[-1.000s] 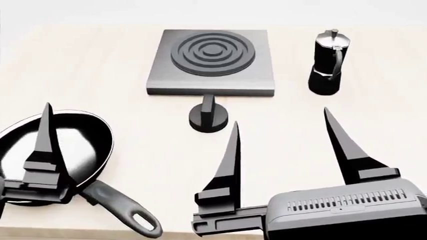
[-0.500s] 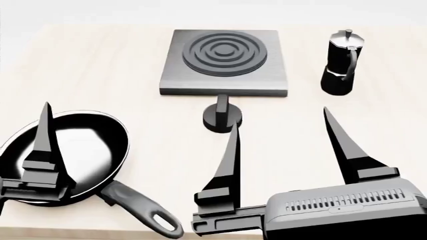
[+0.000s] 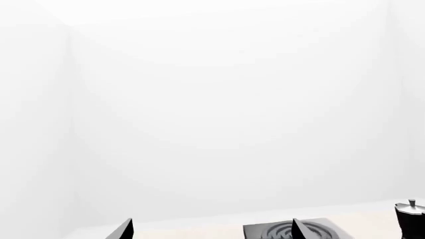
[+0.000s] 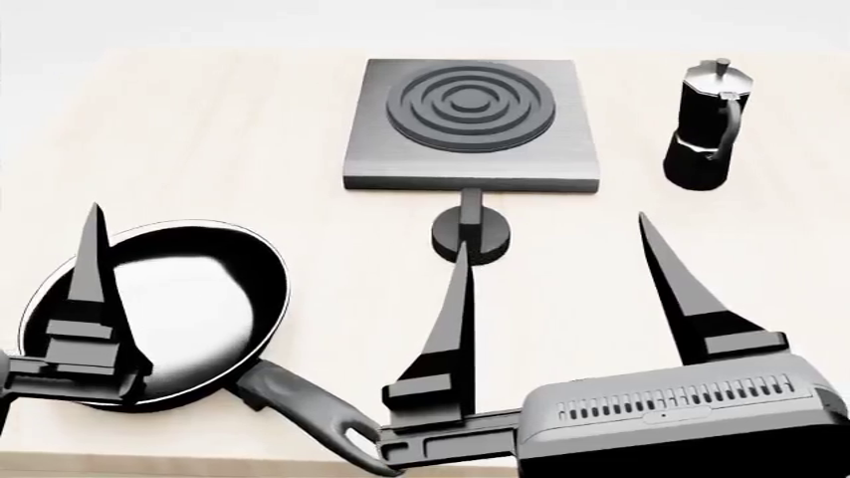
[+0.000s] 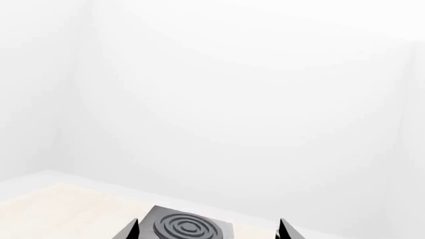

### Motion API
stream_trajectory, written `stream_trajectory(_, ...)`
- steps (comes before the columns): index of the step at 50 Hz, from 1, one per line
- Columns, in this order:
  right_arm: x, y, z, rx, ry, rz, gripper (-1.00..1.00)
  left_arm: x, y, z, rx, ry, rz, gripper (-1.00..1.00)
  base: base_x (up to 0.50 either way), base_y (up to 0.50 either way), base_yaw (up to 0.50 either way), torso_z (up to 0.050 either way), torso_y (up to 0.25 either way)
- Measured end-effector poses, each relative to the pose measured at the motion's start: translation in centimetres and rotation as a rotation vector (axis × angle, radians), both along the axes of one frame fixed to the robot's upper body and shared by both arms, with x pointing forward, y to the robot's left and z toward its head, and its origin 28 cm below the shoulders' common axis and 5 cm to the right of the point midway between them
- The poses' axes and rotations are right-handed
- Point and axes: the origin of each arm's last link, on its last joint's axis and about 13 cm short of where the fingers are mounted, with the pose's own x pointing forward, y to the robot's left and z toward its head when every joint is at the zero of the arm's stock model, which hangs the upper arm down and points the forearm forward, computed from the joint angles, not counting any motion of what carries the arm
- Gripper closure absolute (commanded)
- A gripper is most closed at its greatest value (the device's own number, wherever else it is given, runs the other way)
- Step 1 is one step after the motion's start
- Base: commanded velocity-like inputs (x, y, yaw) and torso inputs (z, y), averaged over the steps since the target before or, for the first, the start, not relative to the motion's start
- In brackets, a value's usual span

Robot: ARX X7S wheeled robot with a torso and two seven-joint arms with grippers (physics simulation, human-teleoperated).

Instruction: Turn on the stove.

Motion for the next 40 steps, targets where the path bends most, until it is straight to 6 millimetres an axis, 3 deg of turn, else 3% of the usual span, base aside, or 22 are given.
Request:
stream_trajectory(20, -0.04, 0.12, -0.08, -0.001, -0.003, 0.023, -1.0, 0.02, -0.01, -0.09, 0.007, 0.0, 0.003, -1.0, 0.0, 0.03, 0.0, 0.0, 0.0)
stream_trajectory(40, -0.03, 0.16, -0.13, 0.004, 0.003, 0.027, -1.0, 0.07, 0.0, -0.16, 0.013, 0.003, 0.008, -1.0, 0.22, 0.0, 0.0, 0.0, 0.0)
